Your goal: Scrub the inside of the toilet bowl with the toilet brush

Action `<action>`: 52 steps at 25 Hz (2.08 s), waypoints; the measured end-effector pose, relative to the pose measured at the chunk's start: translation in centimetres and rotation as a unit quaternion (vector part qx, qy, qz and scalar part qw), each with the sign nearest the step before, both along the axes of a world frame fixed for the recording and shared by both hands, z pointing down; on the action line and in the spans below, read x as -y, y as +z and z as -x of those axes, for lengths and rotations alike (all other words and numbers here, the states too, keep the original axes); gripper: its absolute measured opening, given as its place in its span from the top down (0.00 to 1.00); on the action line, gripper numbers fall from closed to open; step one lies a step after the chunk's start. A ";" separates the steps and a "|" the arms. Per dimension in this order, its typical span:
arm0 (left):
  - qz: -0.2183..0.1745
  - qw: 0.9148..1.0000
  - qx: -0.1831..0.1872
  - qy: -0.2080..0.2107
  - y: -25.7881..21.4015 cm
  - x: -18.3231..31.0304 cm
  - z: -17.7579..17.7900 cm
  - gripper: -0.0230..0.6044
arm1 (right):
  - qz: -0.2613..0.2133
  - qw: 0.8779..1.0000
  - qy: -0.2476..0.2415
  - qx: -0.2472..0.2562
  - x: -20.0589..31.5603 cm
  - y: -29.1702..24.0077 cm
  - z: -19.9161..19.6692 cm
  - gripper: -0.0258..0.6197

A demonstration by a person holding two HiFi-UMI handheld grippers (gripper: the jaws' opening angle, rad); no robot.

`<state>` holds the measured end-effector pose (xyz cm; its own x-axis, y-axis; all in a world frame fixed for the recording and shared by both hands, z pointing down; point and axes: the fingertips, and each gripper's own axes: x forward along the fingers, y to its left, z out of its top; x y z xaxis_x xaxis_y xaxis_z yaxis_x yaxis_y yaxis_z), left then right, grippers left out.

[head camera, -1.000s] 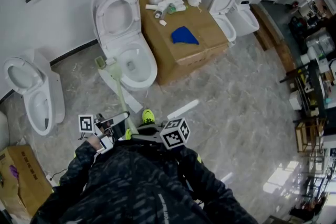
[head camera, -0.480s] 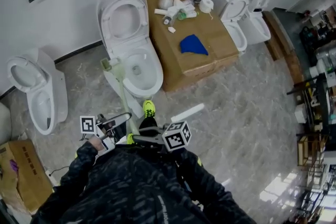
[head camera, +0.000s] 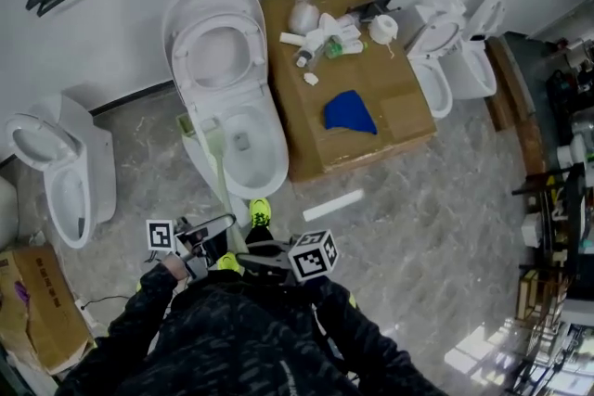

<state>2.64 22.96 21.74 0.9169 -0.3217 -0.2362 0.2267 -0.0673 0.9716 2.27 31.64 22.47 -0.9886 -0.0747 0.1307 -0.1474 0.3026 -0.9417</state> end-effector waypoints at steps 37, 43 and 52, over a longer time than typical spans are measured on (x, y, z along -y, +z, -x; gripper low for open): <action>0.187 0.979 -0.076 -0.015 27.0 17.6 -7.5 0.86 | 0.214 0.968 0.001 -0.128 17.9 24.5 -6.7 0.85; 0.213 0.972 -0.091 -0.034 31.2 17.5 -8.7 0.86 | 0.245 0.959 -0.016 -0.144 17.9 28.4 -8.0 0.85; 0.244 0.963 -0.104 -0.035 36.0 17.0 -10.6 0.86 | 0.298 0.942 -0.002 -0.157 17.6 32.5 -9.5 0.85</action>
